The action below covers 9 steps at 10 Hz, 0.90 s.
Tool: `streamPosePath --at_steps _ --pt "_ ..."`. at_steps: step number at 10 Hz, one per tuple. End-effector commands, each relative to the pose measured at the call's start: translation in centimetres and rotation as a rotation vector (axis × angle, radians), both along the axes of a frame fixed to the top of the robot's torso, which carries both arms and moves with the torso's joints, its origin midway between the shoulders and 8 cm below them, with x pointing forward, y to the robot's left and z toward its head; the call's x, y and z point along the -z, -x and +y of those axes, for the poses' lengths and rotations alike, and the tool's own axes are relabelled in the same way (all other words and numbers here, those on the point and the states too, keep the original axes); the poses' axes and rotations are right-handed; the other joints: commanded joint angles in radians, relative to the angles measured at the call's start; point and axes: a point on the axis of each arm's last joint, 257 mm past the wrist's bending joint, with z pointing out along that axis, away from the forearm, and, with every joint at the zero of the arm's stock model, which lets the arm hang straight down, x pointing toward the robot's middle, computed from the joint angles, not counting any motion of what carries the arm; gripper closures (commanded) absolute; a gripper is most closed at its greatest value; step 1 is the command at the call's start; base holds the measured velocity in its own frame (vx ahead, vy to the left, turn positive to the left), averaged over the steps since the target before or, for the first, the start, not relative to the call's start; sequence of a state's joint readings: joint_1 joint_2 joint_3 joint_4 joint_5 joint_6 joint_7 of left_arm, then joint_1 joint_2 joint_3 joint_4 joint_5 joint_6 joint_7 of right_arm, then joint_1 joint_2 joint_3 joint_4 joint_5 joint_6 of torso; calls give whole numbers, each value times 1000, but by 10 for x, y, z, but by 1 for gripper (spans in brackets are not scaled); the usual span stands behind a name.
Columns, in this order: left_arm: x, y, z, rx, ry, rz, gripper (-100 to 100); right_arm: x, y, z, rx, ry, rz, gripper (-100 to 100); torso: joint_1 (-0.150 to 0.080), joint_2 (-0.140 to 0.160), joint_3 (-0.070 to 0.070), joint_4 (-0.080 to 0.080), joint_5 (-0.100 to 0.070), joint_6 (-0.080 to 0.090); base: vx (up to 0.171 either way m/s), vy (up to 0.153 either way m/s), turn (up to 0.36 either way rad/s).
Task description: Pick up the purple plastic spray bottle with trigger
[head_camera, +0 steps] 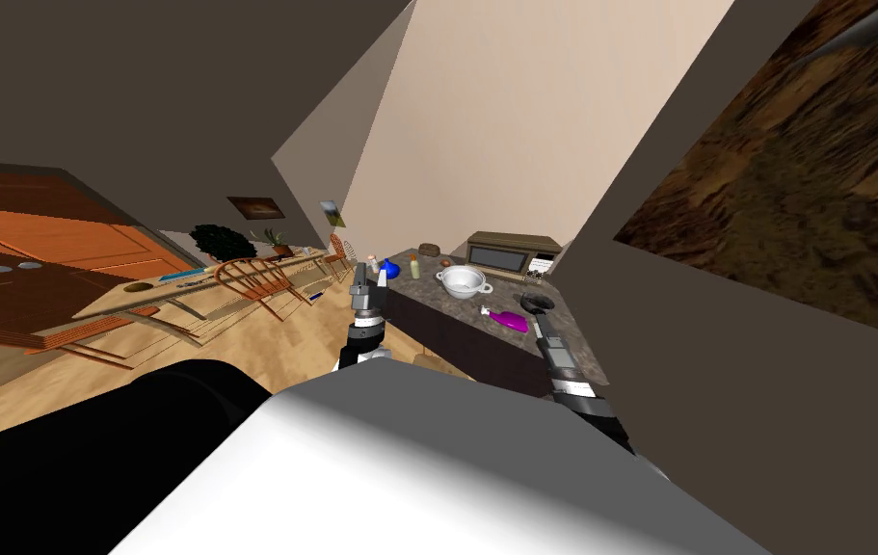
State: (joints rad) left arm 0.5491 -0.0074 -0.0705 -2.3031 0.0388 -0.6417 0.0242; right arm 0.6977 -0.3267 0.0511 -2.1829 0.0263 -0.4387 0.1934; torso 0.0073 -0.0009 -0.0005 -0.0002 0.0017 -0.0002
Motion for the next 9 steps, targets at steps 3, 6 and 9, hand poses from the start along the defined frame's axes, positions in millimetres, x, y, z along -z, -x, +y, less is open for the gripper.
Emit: streamPosePath --at_steps 3,6,9 --pt "0 0 0 0 0 0 0 45 12 -1 -46 71 107 -100 -1 0 0 0 0 0 10 85 47" --pt "0 0 0 0 0 0 0 99 39 -3 -89 137 244 -100 -2 1 1 0 0 0 -1 88 66" --pt "0 0 0 0 0 0 0 127 57 -5 -129 193 323 -100 -1 1 1 0 0 0 7 87 52"
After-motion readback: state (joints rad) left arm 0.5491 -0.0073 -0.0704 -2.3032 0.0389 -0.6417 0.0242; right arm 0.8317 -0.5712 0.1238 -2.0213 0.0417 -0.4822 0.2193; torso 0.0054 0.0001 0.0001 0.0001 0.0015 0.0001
